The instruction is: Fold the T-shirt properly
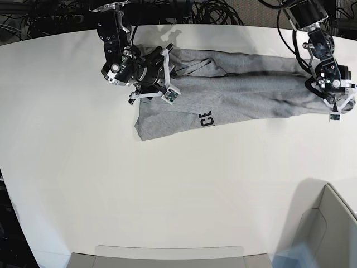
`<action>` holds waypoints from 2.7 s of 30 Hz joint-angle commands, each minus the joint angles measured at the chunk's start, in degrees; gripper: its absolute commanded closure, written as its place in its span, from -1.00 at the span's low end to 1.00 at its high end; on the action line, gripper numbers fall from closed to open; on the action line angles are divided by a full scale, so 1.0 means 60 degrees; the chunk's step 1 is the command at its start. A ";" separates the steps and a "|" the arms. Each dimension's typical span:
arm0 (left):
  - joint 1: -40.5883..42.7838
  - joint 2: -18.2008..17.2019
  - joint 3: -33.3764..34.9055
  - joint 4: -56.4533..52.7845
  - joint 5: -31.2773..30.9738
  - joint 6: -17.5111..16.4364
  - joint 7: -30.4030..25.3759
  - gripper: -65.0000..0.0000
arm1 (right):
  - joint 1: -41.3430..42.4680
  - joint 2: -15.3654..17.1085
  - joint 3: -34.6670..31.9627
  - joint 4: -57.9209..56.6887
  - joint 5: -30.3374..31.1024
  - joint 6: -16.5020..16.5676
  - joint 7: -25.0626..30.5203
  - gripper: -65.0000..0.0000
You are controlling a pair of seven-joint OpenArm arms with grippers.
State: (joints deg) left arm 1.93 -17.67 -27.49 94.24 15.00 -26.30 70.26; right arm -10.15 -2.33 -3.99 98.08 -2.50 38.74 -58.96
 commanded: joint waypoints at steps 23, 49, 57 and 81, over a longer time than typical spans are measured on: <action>-0.0066 -0.0403 0.0017 0.0887 0.0129 0.0054 -0.0069 1.00 | -0.0015 0.0029 0.0027 0.0129 -0.0059 -0.0164 -0.0056 0.28; 0.0886 -0.0271 -0.0657 0.2338 0.0115 -0.2283 -0.0186 1.00 | -0.0059 0.0542 0.1082 0.0129 -0.0044 -0.1644 -0.0071 0.28; 0.1194 0.0506 -0.0584 0.3027 0.0115 -0.2283 -0.0201 1.00 | -0.0161 0.0527 0.1082 0.0129 -0.0015 -0.1644 -0.0071 0.28; 0.2015 0.1883 0.2434 0.3788 0.0129 -0.2283 -0.0186 1.00 | -0.0176 0.0498 0.1053 0.0056 -0.0015 -0.1644 -0.0071 0.28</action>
State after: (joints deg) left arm 14.35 -6.15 -13.08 115.57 15.94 -40.14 69.45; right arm -11.11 0.60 2.42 98.45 -2.11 29.08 -57.58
